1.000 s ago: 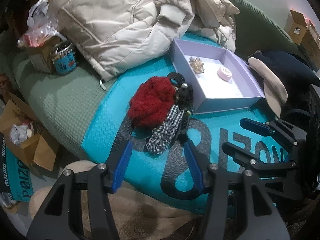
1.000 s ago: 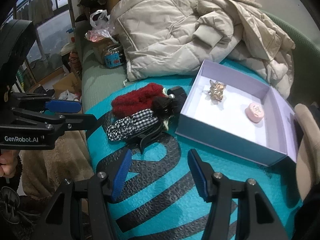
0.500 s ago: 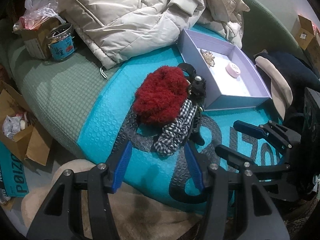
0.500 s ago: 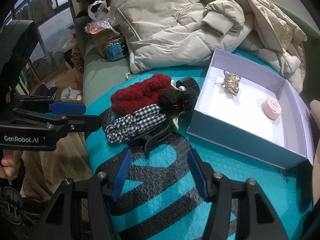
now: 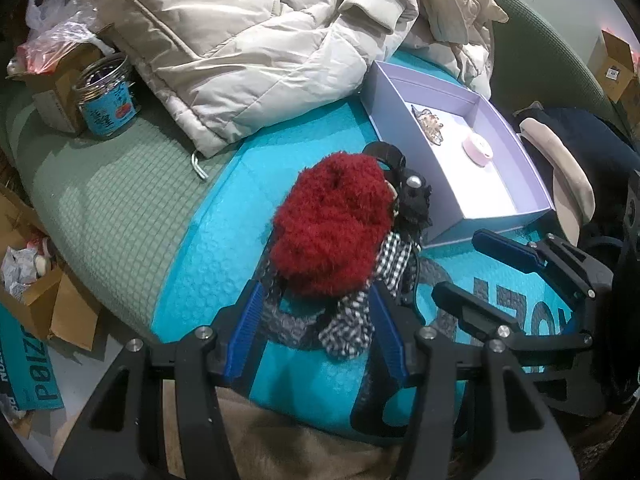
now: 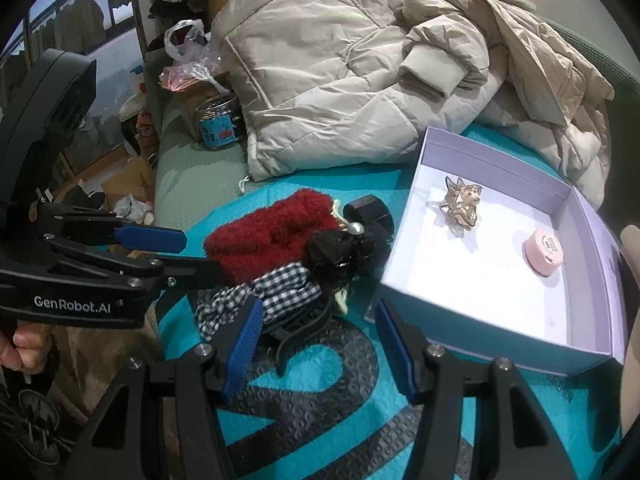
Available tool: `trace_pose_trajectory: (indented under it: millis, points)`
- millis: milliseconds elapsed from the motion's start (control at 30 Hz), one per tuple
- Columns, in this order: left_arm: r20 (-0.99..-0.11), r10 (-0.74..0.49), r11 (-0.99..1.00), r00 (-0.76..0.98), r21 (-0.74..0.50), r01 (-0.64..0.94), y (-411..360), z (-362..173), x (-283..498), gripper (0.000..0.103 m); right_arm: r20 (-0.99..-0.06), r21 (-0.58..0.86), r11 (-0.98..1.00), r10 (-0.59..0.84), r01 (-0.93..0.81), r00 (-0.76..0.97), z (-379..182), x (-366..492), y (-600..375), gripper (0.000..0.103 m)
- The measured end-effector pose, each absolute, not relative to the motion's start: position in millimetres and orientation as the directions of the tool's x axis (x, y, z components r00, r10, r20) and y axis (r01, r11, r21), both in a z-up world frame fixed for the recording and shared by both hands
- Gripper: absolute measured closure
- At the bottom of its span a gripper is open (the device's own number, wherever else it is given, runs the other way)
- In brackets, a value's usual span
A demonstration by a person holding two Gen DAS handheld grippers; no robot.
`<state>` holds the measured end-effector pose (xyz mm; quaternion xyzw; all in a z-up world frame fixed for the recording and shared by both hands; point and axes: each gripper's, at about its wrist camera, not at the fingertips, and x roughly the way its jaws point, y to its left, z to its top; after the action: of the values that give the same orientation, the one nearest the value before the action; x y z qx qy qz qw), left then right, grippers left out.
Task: Organize objects
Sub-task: 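Grasp the red fuzzy scrunchie with the left tool while the right tool approaches the black claw clip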
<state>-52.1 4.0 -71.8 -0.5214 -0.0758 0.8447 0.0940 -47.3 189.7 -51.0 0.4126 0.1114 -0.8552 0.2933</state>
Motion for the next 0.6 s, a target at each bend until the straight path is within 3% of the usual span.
trace_pose_trajectory:
  millis: [200, 267, 567, 600]
  points:
    - [-0.863, 0.253, -0.967, -0.436, -0.232, -0.102, 4, -71, -69, 0.05, -0.754, 0.049, -0.798, -0.423, 0.6, -0.502, -49, -56, 186, 0.046]
    - [-0.863, 0.256, -0.967, -0.435, -0.233, -0.105, 5, -71, -73, 0.05, -0.75, 0.038, -0.788, -0.429, 0.614, -0.504, -47, -56, 182, 0.053]
    - [-0.885, 0.266, -0.963, -0.383, -0.229, -0.141, 15, -92, -100, 0.05, -0.786, 0.046, -0.768, -0.422, 0.639, -0.452, -60, -52, 177, 0.053]
    - [-0.885, 0.274, -0.961, -0.378, -0.237, -0.141, 15, -95, -102, 0.054, -0.791, 0.05, -0.771, -0.419, 0.635, -0.446, -62, -52, 178, 0.053]
